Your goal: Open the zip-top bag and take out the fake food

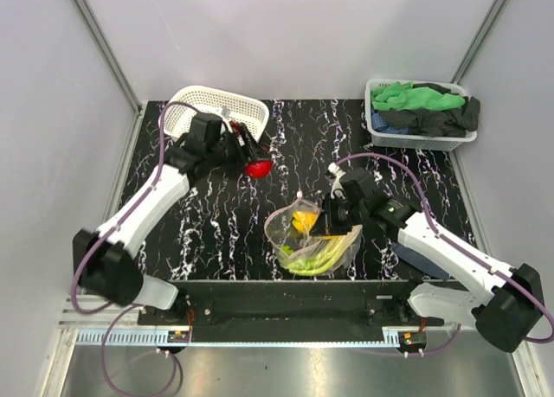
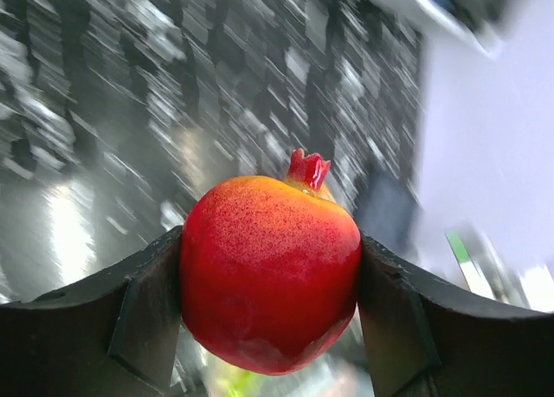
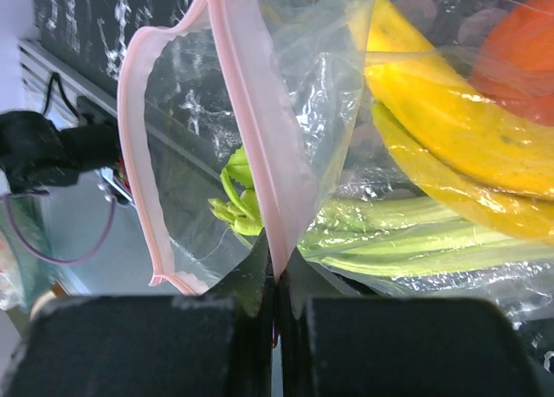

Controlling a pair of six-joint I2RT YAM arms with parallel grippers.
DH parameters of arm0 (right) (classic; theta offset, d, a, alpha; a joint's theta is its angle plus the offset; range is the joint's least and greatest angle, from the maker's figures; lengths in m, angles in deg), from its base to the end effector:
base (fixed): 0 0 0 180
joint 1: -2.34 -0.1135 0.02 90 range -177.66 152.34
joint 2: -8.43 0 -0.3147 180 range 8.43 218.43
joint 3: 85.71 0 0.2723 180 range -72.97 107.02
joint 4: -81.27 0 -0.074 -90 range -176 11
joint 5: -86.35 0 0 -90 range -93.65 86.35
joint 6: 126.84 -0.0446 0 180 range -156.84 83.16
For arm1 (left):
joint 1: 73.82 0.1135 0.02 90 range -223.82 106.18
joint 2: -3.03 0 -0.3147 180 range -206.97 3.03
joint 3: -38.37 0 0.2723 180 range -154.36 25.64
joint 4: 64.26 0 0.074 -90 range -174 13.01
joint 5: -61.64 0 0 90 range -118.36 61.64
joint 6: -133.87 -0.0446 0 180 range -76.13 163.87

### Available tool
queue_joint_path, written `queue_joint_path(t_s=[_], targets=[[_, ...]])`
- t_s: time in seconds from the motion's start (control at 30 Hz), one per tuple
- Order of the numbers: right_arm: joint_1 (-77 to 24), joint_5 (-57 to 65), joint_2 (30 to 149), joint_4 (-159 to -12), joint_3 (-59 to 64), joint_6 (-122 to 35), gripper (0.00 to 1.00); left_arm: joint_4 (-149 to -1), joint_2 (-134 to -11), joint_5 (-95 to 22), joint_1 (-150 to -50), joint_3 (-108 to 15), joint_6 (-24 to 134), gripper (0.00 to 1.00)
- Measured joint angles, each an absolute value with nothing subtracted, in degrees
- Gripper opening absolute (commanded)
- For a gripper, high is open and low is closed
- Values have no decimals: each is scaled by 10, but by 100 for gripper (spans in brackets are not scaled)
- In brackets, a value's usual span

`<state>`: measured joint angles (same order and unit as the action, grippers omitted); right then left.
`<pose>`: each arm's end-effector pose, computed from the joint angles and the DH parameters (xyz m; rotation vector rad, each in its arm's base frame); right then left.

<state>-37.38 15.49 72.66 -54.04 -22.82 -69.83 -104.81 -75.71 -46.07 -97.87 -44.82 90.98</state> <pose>0.1722 0.1621 0.3070 -0.3227 2.5333 0.9557 0.2905 -0.1445 0.3746 -0.2881 2.3461 -0.9956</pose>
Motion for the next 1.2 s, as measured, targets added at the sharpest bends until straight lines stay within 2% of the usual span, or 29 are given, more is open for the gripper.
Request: queue_joint_path(t_s=[0.13,0.23,0.33,0.47,0.5,0.57,0.6,0.63,0.7,0.93,1.13,1.2], targets=[[-374,154,727,-504,-211,-674,0,-1047,-884,-424,-913,-529,890,0],[-374,153,727,-485,-190,-657,0,-1056,-1005,-419,-867,-644,871,0],[-374,154,732,-477,-174,-643,0,-1061,-1104,-420,-837,-752,867,9],[-374,155,753,-458,-149,-617,0,-1073,-1209,-419,-817,-866,858,27],[-374,155,758,-454,-144,-610,0,-1073,-1226,-419,-816,-880,857,36],[-374,157,765,-449,-136,-600,0,-1074,-1251,-419,-817,-893,854,46],[-374,159,769,-445,-132,-595,0,-1076,-1262,-419,-818,-898,850,69],[-374,160,771,-442,-128,-591,0,-1079,-1273,-419,-820,-903,846,83],[-374,163,776,-439,-123,-583,0,-1085,-1285,-417,-821,-906,837,90],[-374,176,783,-428,-115,-569,0,-1087,-1277,-405,-824,-894,800,93],[-374,185,783,-427,-115,-578,0,-1089,-1168,-390,-831,-765,776,74],[-374,185,783,-430,-116,-586,0,-1086,-1100,-385,-846,-697,769,63]])
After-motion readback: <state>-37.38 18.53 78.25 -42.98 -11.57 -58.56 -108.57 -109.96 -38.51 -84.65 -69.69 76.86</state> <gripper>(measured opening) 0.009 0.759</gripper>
